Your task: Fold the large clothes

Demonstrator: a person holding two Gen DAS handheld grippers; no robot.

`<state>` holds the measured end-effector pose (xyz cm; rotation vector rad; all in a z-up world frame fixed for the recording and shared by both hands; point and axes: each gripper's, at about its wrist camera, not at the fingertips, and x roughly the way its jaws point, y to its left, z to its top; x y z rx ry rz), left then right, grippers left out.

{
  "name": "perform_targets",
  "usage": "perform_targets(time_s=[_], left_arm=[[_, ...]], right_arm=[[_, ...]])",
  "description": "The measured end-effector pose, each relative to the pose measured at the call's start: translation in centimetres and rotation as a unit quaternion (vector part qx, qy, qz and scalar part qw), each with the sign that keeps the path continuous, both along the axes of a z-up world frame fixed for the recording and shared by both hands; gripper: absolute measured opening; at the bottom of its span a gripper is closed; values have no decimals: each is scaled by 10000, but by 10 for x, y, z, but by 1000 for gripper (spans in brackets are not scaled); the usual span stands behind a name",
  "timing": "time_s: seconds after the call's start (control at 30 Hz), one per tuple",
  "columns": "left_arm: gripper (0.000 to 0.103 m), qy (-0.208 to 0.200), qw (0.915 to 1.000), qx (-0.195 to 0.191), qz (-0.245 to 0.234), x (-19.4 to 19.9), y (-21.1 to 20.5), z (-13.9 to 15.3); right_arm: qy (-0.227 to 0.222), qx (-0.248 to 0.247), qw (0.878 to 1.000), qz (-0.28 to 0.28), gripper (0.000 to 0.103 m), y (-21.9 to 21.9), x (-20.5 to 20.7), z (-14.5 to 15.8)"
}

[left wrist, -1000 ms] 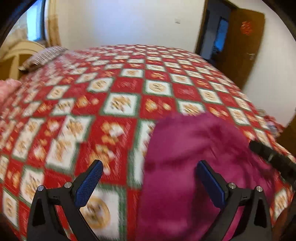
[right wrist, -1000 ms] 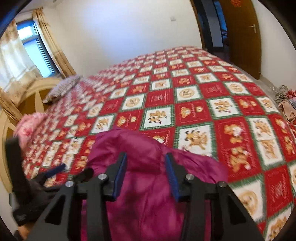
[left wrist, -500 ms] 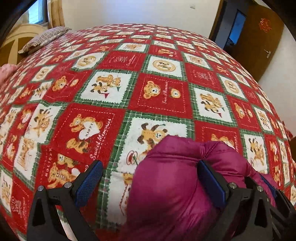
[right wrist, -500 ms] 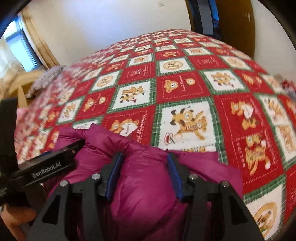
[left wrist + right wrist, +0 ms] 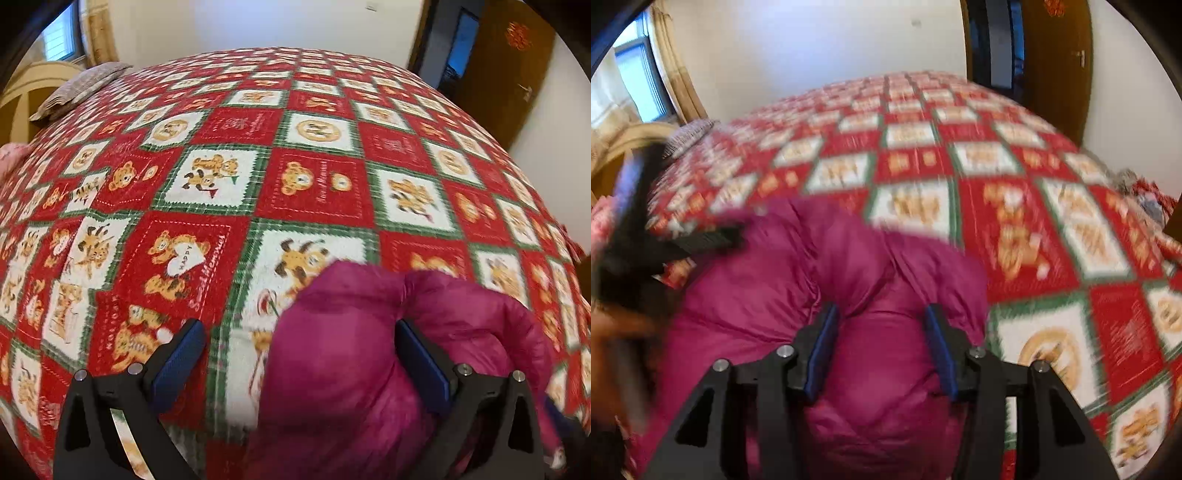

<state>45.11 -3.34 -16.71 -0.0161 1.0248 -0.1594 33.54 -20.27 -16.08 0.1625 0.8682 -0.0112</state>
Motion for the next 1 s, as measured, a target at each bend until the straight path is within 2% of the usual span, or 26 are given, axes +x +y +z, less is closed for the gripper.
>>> perform_targets(time_s=[0.07, 0.13, 0.23, 0.3, 0.37, 0.5, 0.7, 0.77, 0.83, 1.0], left_arm=[[102, -43, 9998, -141, -146, -16, 9, 15], [102, -119, 9989, -283, -362, -40, 18, 31], [102, -329, 9956, -316, -815, -84, 25, 44], [102, -372, 9946, -334, -914, -107, 26, 41], [102, -302, 9956, -284, -844, -120, 23, 25], [102, -473, 9960, -330, -682, -125, 24, 2], [102, -77, 9950, -739, -673, -115, 33, -4], [102, -81, 9930, -974, -660, -117, 39, -3], [102, -150, 9917, -1102, -639, -120, 42, 0], [102, -581, 9920, -789, -801, -123, 45, 23]], right_arm=[[-174, 9, 9998, -42, 62, -4, 0, -7], [-219, 208, 9995, -110, 64, -11, 1, -12], [-228, 146, 9996, -100, 64, -10, 0, -10], [-225, 170, 9995, -109, 64, -10, 0, -8], [-195, 213, 9995, -135, 64, -11, -2, -4], [-353, 609, 9972, -239, 65, -18, -26, 15], [-796, 995, 9910, -398, 66, -35, -92, 40], [-798, 1211, 9875, -616, 83, -43, -106, 36], [-756, 1480, 9835, -709, 84, -48, -110, 28], [-600, 1730, 9817, -526, 84, -44, -97, 19]])
